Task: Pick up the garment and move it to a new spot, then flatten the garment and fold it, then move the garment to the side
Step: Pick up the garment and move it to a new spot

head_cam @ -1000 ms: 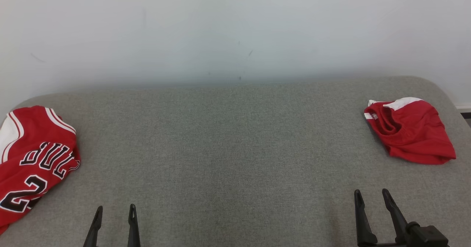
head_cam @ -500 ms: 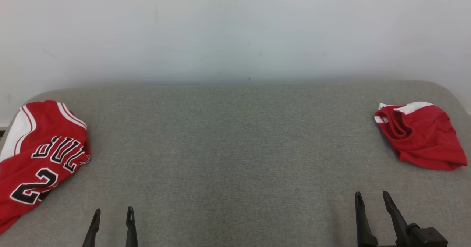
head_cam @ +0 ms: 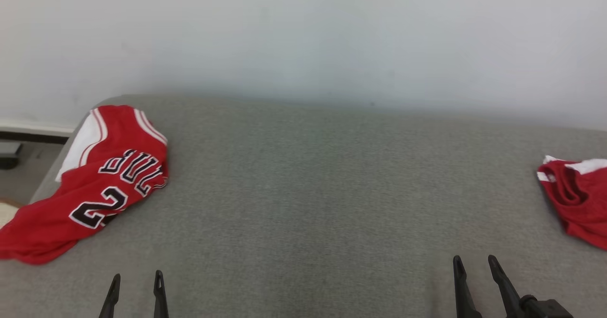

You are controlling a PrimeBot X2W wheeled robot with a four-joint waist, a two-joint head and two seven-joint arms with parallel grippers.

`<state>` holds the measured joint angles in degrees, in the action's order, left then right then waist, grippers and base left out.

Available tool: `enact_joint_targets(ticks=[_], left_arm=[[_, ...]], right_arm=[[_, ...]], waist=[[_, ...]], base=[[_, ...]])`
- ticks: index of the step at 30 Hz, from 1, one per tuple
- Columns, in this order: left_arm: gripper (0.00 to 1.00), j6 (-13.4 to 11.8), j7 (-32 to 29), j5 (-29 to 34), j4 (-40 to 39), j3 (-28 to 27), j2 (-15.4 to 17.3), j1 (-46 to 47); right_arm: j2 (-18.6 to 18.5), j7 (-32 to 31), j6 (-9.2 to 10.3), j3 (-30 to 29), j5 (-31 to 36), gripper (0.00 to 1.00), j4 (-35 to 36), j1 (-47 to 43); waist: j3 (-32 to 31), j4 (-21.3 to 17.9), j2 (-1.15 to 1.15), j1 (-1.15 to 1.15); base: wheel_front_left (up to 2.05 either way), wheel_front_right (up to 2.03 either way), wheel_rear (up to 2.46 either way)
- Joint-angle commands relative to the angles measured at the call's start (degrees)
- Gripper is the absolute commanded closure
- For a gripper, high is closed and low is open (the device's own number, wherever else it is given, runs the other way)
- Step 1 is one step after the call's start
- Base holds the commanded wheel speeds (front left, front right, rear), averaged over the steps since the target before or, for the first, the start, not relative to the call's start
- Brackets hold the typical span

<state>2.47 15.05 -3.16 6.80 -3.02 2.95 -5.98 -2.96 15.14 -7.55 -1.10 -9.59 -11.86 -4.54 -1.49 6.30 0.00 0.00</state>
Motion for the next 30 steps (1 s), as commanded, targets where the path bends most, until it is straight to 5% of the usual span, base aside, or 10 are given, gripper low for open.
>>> enact_joint_targets(ticks=[1,19,30], left_arm=[[0.0,-0.2,0.1,0.2,0.0,-0.3,0.0,-1.2],[0.0,0.4,0.1,0.6,0.7,-2.3,0.4,-2.1],[0.0,0.1,0.1,0.1,-0.1,-4.0,0.4,-2.7]], right_arm=[[0.1,0.0,0.14,0.2,-0.4,0.0,0.0,-0.2],[0.1,0.0,0.14,2.0,-1.8,0.0,-1.1,-0.3],[0.1,0.0,0.14,4.2,-1.5,0.0,-1.6,0.9]], waist=[[-0.1,3.7,0.0,0.0],[-1.3,19.0,0.0,0.0],[-1.1,21.6,0.0,0.0]], base=[[0.0,0.0,0.0],[0.0,0.0,0.0],[0.0,0.0,0.0]])
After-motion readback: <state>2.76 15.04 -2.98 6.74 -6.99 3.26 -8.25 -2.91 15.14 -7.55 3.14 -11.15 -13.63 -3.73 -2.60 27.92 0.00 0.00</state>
